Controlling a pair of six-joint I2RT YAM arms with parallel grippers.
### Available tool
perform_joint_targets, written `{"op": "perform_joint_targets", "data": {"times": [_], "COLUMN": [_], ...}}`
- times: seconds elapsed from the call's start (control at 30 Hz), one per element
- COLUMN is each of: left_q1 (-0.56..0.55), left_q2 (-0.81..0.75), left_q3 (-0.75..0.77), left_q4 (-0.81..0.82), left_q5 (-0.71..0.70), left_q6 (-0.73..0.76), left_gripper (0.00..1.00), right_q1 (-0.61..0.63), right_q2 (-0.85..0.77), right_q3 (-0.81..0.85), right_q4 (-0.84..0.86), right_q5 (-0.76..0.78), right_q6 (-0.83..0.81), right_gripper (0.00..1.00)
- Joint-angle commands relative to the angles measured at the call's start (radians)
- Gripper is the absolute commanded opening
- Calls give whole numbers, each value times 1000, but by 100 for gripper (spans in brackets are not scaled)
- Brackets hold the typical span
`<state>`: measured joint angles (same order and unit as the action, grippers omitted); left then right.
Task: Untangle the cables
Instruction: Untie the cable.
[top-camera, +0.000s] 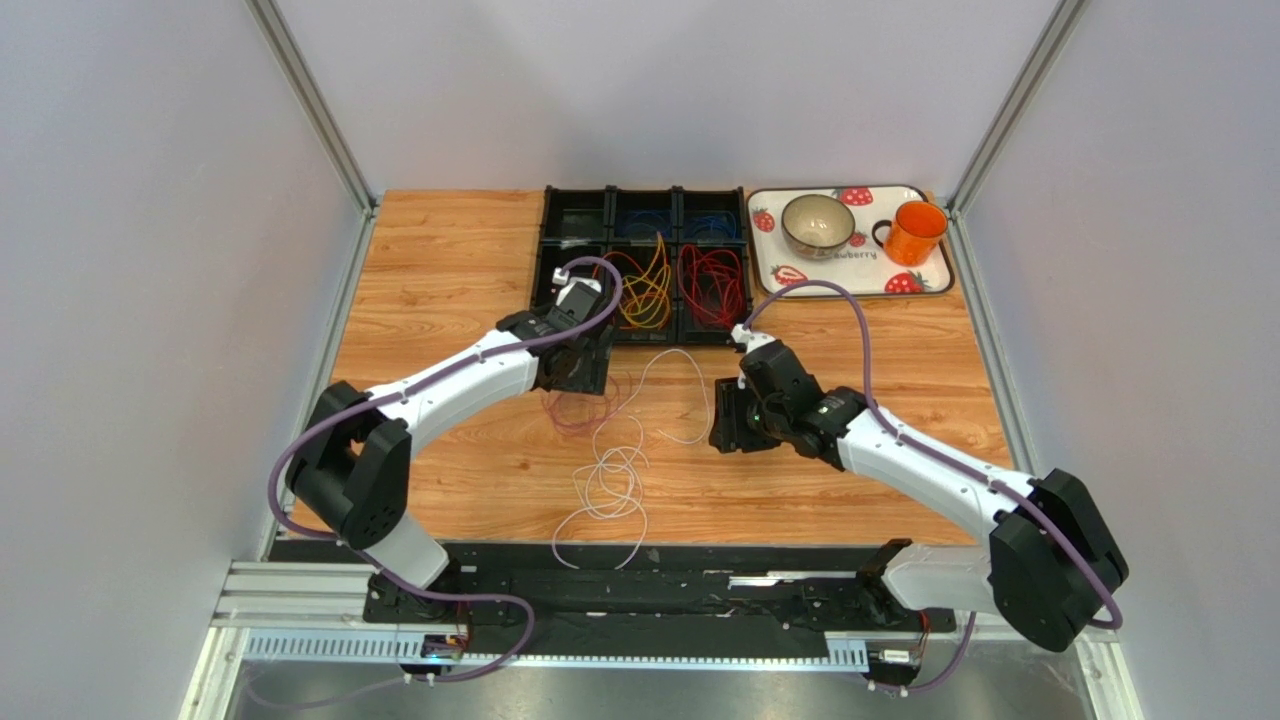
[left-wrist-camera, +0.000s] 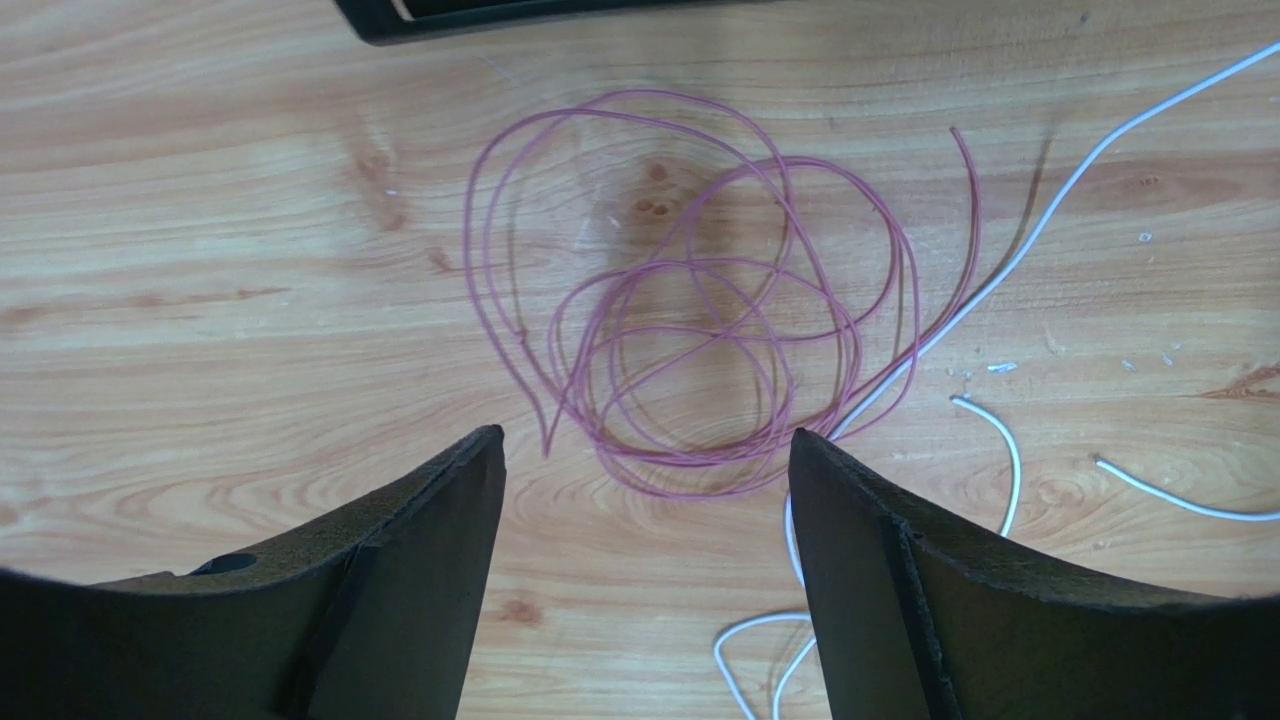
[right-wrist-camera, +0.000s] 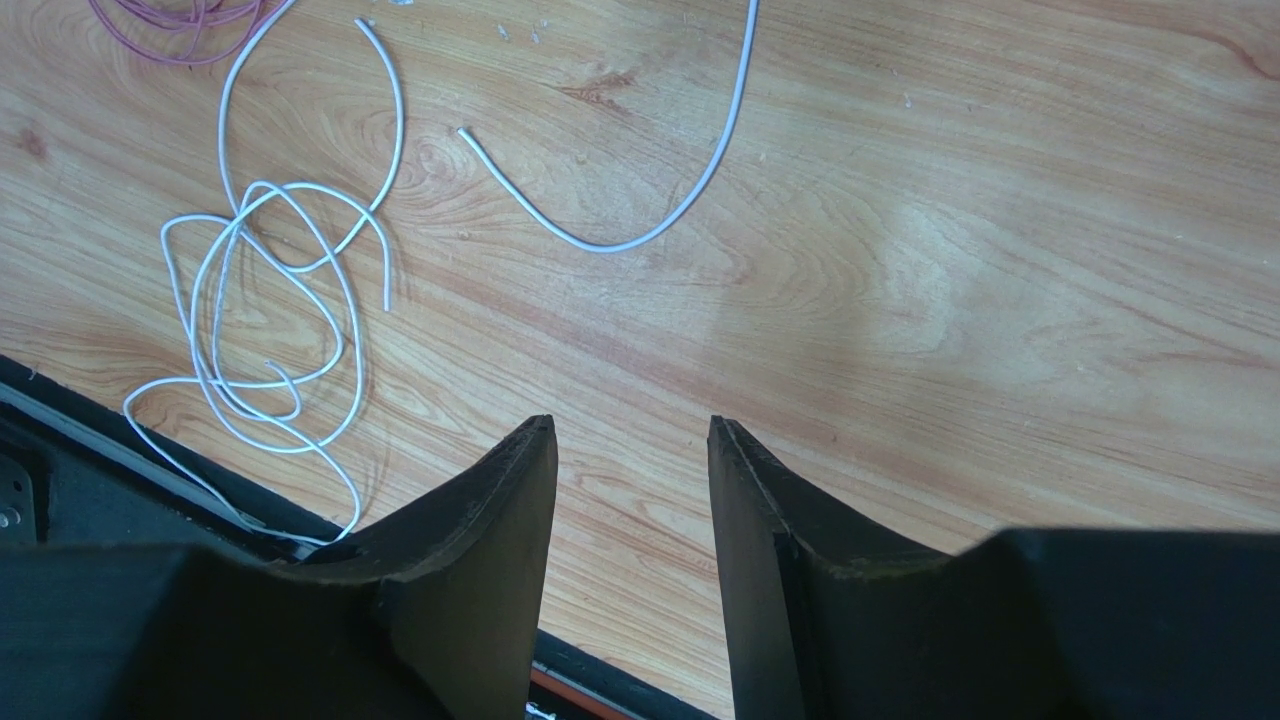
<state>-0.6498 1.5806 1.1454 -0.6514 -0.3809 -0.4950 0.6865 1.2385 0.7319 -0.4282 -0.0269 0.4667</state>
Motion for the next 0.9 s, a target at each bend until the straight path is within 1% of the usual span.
{"op": "perform_joint_targets", "data": {"times": [0.0, 0.4, 0.53, 0.73, 0.83, 0.87], "left_q1": [6, 4, 4, 4, 4, 6], "left_q2": [44, 148, 179, 205, 213, 213], "left_q3": [-27, -70, -76, -101, -115, -122], "left_q4": [114, 199, 213, 243, 257, 262], "left_q5": [62, 77, 79, 83, 76, 76], "left_q6": [-40, -66, -76, -89, -93, -94], "left_gripper": [78, 78, 77, 71, 60, 49], "right_q1": [7, 7, 7, 8, 8, 8], "right_q2": [1, 22, 30, 45, 53, 56], "right_q3": [9, 15, 18, 26, 31, 32], "right_q4": [29, 34, 34, 32, 34, 32], "right_q5": [8, 8, 12, 12, 12, 12], "right_q6": [3, 4, 3, 4, 3, 3], "right_gripper": [45, 45, 45, 45, 45, 45]}}
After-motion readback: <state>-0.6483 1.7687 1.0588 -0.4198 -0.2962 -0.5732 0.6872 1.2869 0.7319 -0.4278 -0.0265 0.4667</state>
